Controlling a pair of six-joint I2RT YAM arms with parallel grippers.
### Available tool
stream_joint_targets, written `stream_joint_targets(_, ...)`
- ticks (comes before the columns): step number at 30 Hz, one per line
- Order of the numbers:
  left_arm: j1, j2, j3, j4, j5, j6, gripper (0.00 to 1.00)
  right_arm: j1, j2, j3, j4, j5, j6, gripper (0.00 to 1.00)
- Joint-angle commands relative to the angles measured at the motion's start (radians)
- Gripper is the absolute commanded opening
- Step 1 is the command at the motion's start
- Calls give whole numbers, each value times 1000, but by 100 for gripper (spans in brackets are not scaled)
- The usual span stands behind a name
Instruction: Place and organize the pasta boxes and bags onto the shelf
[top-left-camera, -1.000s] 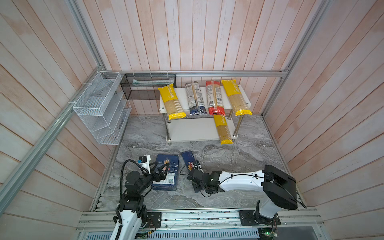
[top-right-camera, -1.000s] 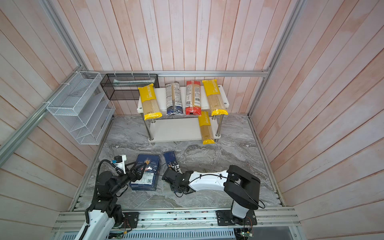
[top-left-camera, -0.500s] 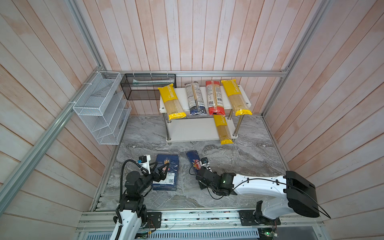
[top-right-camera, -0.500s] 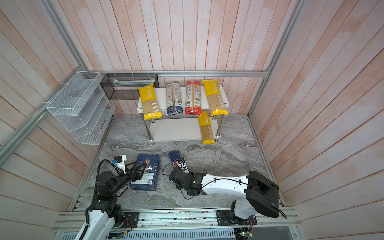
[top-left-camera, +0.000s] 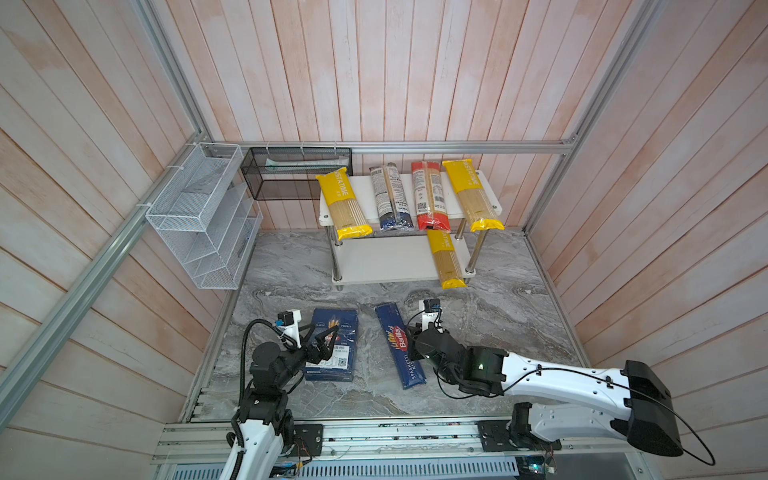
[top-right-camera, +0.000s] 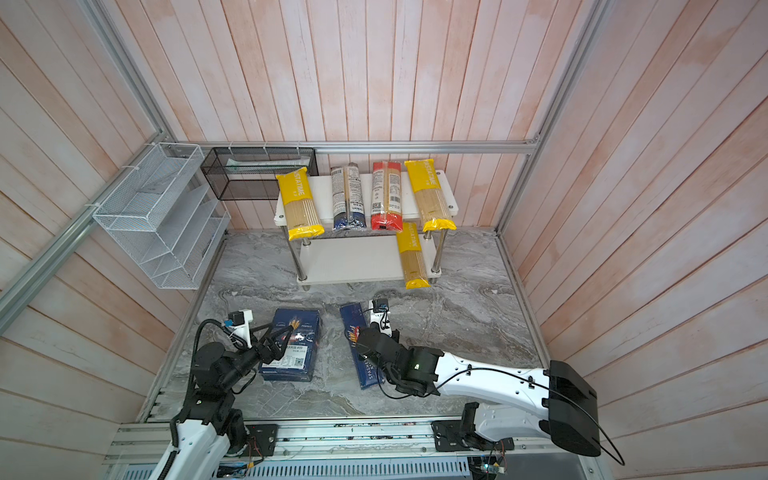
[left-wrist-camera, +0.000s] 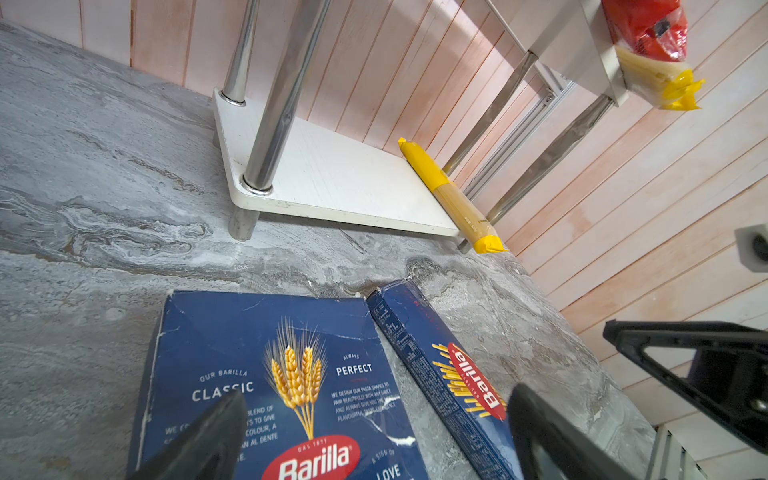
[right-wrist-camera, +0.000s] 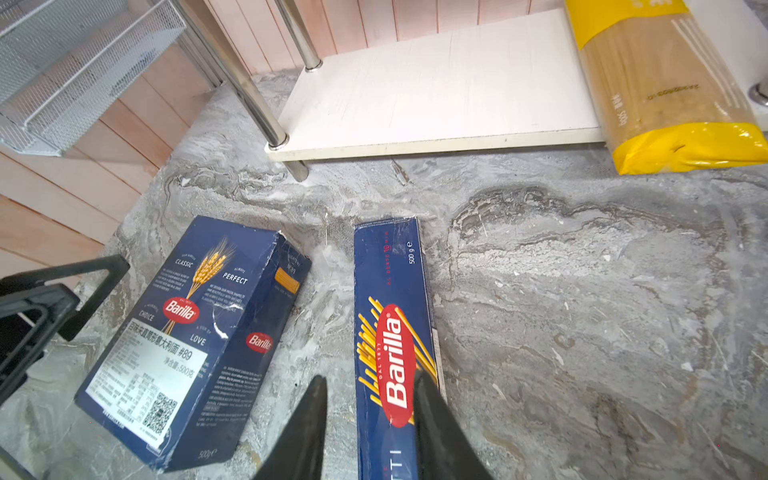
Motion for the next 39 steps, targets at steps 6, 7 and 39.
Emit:
stream_joint_targets(6, -5, -1, -11, 20, -7, 4, 100, -61, 167, 99, -184, -200, -124, 80)
stream_joint_targets(7, -5, -1, -12, 19, -5, 6, 100, -63, 193, 116, -192, -214, -142, 82)
stream_joint_targets(39, -7, -3, -11, 19, -8, 6, 100, -131, 548, 160, -113, -307, -191, 91)
